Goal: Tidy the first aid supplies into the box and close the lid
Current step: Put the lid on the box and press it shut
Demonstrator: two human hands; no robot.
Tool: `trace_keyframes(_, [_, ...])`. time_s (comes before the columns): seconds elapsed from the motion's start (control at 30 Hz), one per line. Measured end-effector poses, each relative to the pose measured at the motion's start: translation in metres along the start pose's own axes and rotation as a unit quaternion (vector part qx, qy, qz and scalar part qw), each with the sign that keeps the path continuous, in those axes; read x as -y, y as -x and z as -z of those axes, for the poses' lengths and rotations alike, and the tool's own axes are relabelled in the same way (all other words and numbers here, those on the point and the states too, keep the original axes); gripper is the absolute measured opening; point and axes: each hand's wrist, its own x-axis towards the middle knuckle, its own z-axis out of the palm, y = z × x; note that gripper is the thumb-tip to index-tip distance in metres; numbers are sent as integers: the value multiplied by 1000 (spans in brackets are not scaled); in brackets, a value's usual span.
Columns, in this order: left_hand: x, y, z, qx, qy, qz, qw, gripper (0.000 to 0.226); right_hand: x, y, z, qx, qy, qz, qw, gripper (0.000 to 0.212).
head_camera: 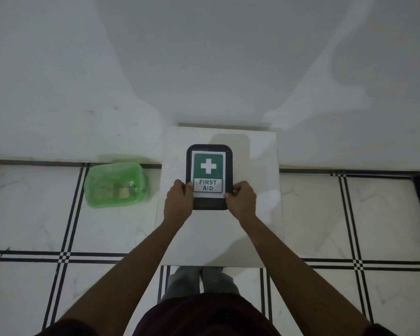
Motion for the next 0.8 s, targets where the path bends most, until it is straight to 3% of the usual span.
trace_keyframes(0.1, [-9, -4, -15, -37, -2, 30, 999, 40, 16, -10, -20, -20, -9, 1, 1000, 55])
trace_keyframes(0.23, [-31, -20, -24, -121, 24, 29, 992, 35, 22, -26, -28, -116, -109, -34, 987, 26])
trace_keyframes(0.3, [-35, -28, -23, -146, -34, -39, 988, 36, 24, -33, -29, -146, -111, -4, 983, 27])
trace_keyframes(0.4, [-32, -41, -21, -86, -188, -204, 957, 57, 27, -46, -30, -156, 14, 150, 976, 40])
trace_keyframes(0.47, [-27, -47, -24, -39, -201, -253, 946, 61, 23, -52, -31, -113, 124, 244, 955, 53])
trace_keyframes(0.6, [-20, -54, -28, -9, -181, -243, 953, 60, 10, -60, -35, -56, 194, 327, 923, 74])
trace_keyframes(0.8, [-17, -57, -30, 5, -180, -240, 954, 59, 9, -62, -36, -57, 232, 340, 910, 69])
